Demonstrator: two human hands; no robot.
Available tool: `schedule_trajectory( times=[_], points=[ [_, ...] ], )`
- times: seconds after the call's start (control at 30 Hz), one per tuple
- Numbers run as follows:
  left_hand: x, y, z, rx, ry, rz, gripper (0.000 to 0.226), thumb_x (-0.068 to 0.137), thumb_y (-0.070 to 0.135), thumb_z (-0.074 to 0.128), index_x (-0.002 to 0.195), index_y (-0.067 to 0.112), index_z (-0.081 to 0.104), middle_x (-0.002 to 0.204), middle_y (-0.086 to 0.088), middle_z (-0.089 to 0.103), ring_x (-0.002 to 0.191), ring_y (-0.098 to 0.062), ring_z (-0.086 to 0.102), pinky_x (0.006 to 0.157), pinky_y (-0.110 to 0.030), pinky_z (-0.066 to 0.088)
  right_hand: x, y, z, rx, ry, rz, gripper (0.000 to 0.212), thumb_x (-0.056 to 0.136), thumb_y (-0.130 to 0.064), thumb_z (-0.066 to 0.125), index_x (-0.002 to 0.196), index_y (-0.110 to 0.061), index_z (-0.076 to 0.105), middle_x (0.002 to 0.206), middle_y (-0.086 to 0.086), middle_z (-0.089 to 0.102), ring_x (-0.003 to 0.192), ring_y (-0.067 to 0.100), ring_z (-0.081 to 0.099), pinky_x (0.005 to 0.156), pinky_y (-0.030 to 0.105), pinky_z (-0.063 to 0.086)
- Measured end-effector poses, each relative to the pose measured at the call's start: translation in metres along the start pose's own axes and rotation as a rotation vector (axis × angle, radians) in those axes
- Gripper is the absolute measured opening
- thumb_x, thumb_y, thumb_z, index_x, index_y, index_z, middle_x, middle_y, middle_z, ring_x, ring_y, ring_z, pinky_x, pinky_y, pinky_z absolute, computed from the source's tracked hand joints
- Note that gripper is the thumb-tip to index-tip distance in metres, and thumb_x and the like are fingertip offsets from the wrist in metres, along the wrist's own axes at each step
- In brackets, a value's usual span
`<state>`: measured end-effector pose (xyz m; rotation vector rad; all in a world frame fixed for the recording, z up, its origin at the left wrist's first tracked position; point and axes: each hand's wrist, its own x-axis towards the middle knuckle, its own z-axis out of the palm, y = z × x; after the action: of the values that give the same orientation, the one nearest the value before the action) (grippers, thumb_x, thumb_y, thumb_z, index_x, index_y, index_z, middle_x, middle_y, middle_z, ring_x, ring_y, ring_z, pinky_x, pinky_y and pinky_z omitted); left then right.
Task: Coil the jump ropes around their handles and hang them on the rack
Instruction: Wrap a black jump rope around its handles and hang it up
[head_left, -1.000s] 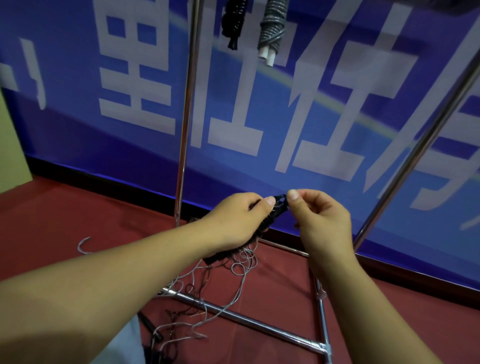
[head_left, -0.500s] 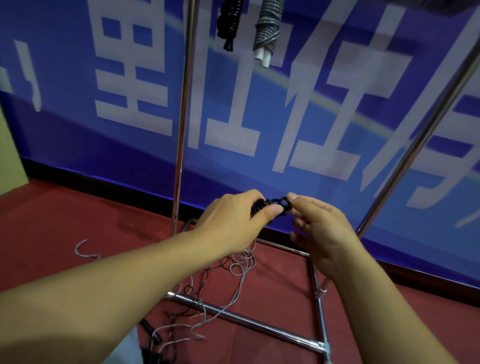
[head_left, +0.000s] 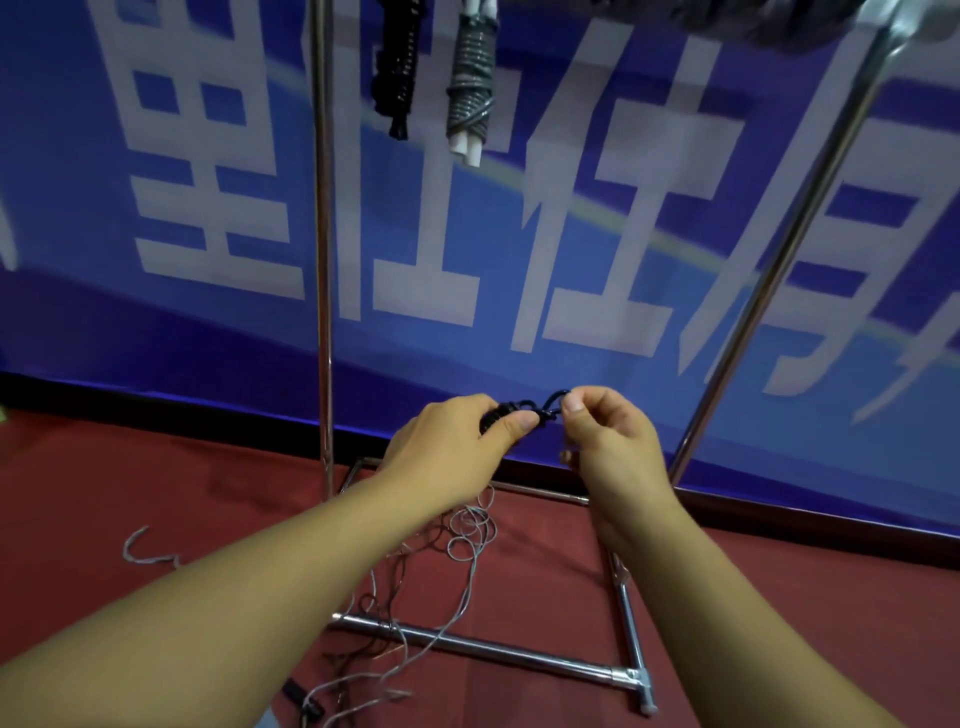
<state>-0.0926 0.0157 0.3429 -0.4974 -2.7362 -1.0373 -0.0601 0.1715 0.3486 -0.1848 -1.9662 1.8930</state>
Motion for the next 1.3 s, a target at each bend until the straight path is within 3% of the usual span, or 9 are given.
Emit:
schedule_trajectory(
  times=[0.3, 0.43, 0.57, 0.63, 0.7, 0.77, 1.07, 1.2, 1.3],
  points=[
    [0.034, 0.063, -0.081, -0.243, -0.008, 0.057, 0.052, 0.092, 0.068, 0.047, 0.073, 0.022, 0.063, 0.076, -0.01, 0.071, 0.066, -0.028, 0.063, 0.06, -0.038, 0.046, 0.02, -0.123, -0.004, -0.12, -0.057, -0.14, 0.015, 0.098, -0.024, 0.064, 0.085, -0.018, 0.068, 0.071, -0.005, 0.063, 0.065, 0.01, 0.057, 0.064, 0.029, 0.05],
    [0.038, 0.098, -0.12, -0.295, -0.055, 0.066, 0.053, 0.091, 0.065, 0.055, 0.073, 0.017, 0.066, 0.064, 0.003, 0.069, 0.06, -0.015, 0.063, 0.062, -0.031, 0.048, 0.014, -0.177, -0.009, -0.07, -0.045, -0.119, 0.014, 0.098, -0.023, 0.063, 0.095, -0.012, 0.07, 0.085, 0.003, 0.07, 0.075, 0.014, 0.067, 0.07, 0.033, 0.056],
    [0.051, 0.129, -0.159, -0.268, -0.043, 0.06, 0.055, 0.092, 0.064, 0.054, 0.058, 0.021, 0.047, 0.037, 0.015, 0.045, 0.039, -0.005, 0.042, 0.051, -0.025, 0.032, 0.025, -0.227, -0.003, -0.031, -0.049, -0.108, 0.015, 0.098, -0.022, 0.064, 0.091, -0.009, 0.068, 0.085, 0.008, 0.072, 0.076, 0.017, 0.072, 0.066, 0.03, 0.054],
    [0.061, 0.134, -0.172, -0.291, -0.058, 0.058, 0.055, 0.09, 0.067, 0.054, 0.064, 0.018, 0.051, 0.055, 0.008, 0.061, 0.053, -0.012, 0.056, 0.057, -0.027, 0.043, 0.036, -0.244, 0.001, -0.05, -0.055, -0.102, 0.016, 0.098, -0.022, 0.065, 0.09, -0.009, 0.067, 0.087, 0.009, 0.072, 0.076, 0.017, 0.074, 0.065, 0.03, 0.056],
    [0.07, 0.136, -0.185, -0.319, -0.061, 0.045, 0.059, 0.088, 0.069, 0.055, 0.076, 0.012, 0.061, 0.077, -0.005, 0.073, 0.073, -0.025, 0.07, 0.075, -0.039, 0.058, 0.047, -0.258, 0.008, -0.095, -0.083, -0.096, 0.017, 0.098, -0.023, 0.064, 0.092, -0.007, 0.067, 0.09, 0.01, 0.073, 0.077, 0.017, 0.073, 0.069, 0.032, 0.058],
    [0.082, 0.134, -0.194, -0.323, -0.055, 0.029, 0.062, 0.087, 0.069, 0.056, 0.087, 0.009, 0.067, 0.082, -0.007, 0.074, 0.081, -0.026, 0.073, 0.085, -0.046, 0.059, 0.059, -0.27, 0.016, -0.162, -0.101, -0.108, 0.017, 0.098, -0.023, 0.064, 0.095, -0.006, 0.069, 0.09, 0.009, 0.072, 0.076, 0.015, 0.07, 0.07, 0.03, 0.057],
    [0.145, 0.131, -0.222, -0.358, 0.001, 0.03, 0.067, 0.084, 0.072, 0.058, 0.092, 0.007, 0.068, 0.085, -0.01, 0.075, 0.079, -0.03, 0.073, 0.086, -0.051, 0.059, 0.127, -0.291, 0.052, -0.241, -0.008, -0.172, 0.018, 0.098, -0.025, 0.063, 0.096, -0.009, 0.07, 0.091, 0.006, 0.071, 0.073, 0.013, 0.066, 0.064, 0.029, 0.051],
    [0.172, 0.134, -0.231, -0.372, 0.04, 0.05, 0.066, 0.085, 0.071, 0.057, 0.095, 0.008, 0.07, 0.086, -0.012, 0.075, 0.082, -0.033, 0.072, 0.086, -0.052, 0.058, 0.154, -0.308, 0.061, -0.351, 0.099, -0.288, 0.022, 0.1, -0.026, 0.06, 0.086, -0.012, 0.07, 0.074, 0.008, 0.071, 0.074, 0.022, 0.066, 0.066, 0.036, 0.053],
    [0.188, 0.14, -0.236, -0.403, 0.084, 0.063, 0.063, 0.087, 0.07, 0.056, 0.09, 0.008, 0.068, 0.085, -0.012, 0.075, 0.075, -0.029, 0.07, 0.086, -0.051, 0.058, 0.17, -0.323, 0.066, -0.379, 0.128, -0.315, 0.021, 0.1, -0.025, 0.059, 0.088, -0.011, 0.07, 0.071, 0.008, 0.07, 0.07, 0.02, 0.067, 0.058, 0.031, 0.051]
  ],
)
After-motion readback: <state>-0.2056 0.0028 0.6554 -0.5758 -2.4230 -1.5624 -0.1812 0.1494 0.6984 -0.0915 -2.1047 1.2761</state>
